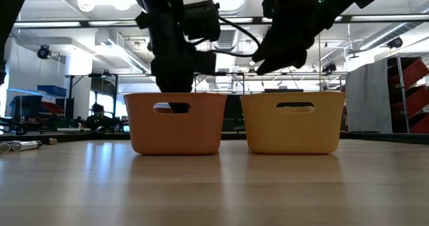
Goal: Sort batteries
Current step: Put the brown-black battery into the orange bin
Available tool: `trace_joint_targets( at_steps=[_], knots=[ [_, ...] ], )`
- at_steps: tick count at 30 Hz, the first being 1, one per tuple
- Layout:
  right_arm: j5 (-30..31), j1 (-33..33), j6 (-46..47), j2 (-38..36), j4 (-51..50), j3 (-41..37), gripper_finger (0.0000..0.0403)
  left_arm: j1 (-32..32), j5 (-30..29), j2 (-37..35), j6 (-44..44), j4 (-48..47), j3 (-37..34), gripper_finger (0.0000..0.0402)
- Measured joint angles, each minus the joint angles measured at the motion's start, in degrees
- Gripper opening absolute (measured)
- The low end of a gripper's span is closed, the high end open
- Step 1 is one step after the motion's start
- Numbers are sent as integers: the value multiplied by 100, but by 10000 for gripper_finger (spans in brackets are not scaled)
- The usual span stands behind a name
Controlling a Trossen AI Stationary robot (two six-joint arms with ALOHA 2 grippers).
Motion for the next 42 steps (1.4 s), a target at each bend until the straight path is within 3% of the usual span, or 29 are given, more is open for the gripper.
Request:
trace_joint_targets(
  at_steps=[8,15,25,29,32,37,42],
  knots=[
    [-2,0,18,-1,-363,-2,262,-22,-8,0,150,-391,470,107],
    [-7,103,258,-2,-836,-2,246,-22,-47,-475,358,-1534,743,123],
    [-7,188,304,-35,-1312,-7,228,361,-65,-2232,956,-2119,-419,123],
    [-7,188,304,-35,-1297,-7,232,787,-54,-2708,42,-2210,-1044,123],
    [-7,188,314,-35,-1192,-7,236,1225,-83,-2767,-563,-2502,-1339,123],
    [-7,188,423,-35,-1042,-7,236,1738,-907,-2704,-377,-2628,-1779,124],
    [-5,199,813,-30,-1044,-7,227,2139,-955,-2369,-230,-2636,-2170,139]
  ],
)
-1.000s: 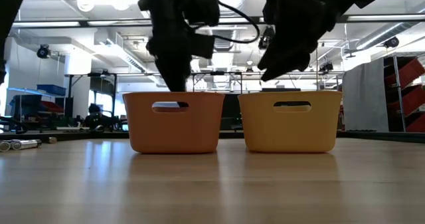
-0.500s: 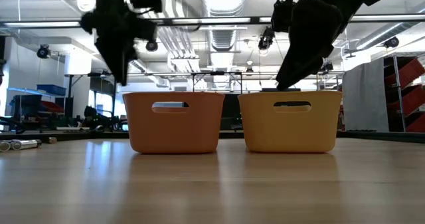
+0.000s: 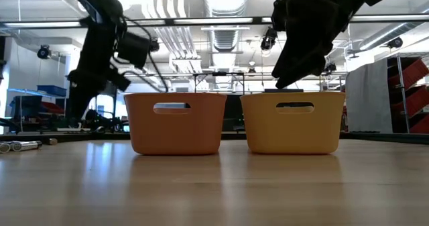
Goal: Sort batteries
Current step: Put the brown-black battery into the orange bin
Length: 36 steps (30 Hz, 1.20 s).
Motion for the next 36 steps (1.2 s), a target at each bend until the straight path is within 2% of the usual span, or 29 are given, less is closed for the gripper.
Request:
trace_joint_targets(
  at_steps=[2,5,7,16,21,29,36],
  knots=[
    [-4,16,3,17,-5,0,224,135,-141,188,96,36,-98,150],
    [-6,39,-65,30,9,0,219,217,-906,489,201,166,-166,173],
    [-8,39,-96,32,6,0,216,215,-1169,689,346,100,-168,191],
    [-10,68,-105,34,14,0,202,257,-1194,1560,1098,-86,-157,257],
    [-12,66,-65,36,14,-7,191,274,-1339,1873,1301,-147,-307,258],
    [-12,66,-65,36,14,-9,173,287,-2347,2053,1593,256,-675,242],
    [-28,90,29,38,12,-11,156,344,-2395,2035,2284,729,-877,221]
  ],
)
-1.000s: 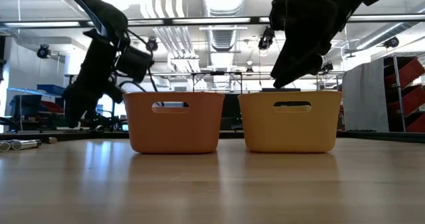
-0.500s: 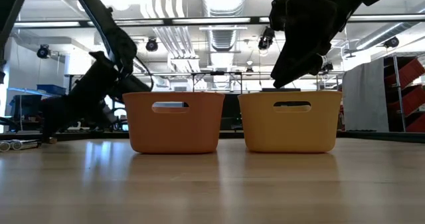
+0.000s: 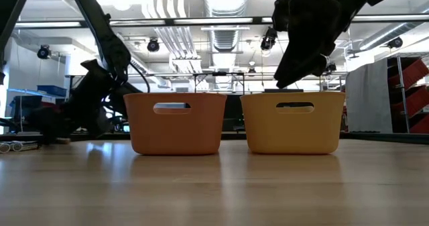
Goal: Sort batteries
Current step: Put the brown-black battery into the orange bin
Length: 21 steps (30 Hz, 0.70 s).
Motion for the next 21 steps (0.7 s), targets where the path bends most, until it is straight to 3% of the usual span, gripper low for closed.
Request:
trace_joint_targets(
  at_steps=[4,11,17,21],
  knots=[
    [-24,70,12,0,-2,0,145,15,80,0,144,19,-54,167],
    [-24,199,10,0,-2,0,125,33,322,-35,-504,86,114,22],
    [-8,197,-313,-82,-51,254,110,-81,745,-664,-1036,454,171,21],
    [21,199,-956,-94,-92,665,100,-125,1693,-1591,-1722,562,154,21]
  ],
)
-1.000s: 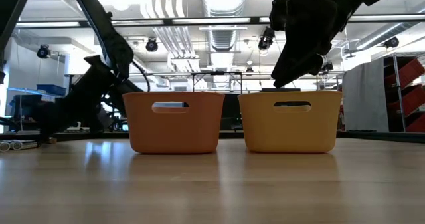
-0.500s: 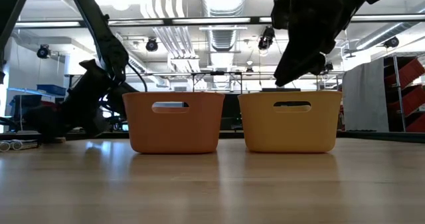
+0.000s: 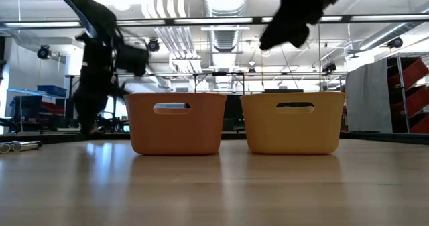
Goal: Sort batteries
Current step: Put the brown-black battery into the orange bin
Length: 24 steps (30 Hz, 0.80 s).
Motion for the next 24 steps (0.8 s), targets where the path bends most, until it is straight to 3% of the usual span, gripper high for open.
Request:
trace_joint_targets(
  at_steps=[4,7,10,14,20,24],
  knots=[
    [247,-3,-759,96,584,120,89,-135,667,-1364,-531,1005,-193,21],
    [600,-24,-1233,292,1550,19,81,-213,1288,-2349,-842,2149,-579,21],
    [590,-104,-1824,592,2549,-22,84,-338,1924,-3131,-1254,3587,-1076,21],
    [271,-268,-2182,1121,3744,143,115,-775,2185,-3683,-1696,5826,-1792,21],
    [103,-555,-1921,1936,2846,1311,188,-1461,1977,-3747,-1751,7339,-2149,21],
    [-453,-514,-2112,2034,2201,1869,218,-1598,1598,-3719,-1791,6553,-2033,21]
  ],
)
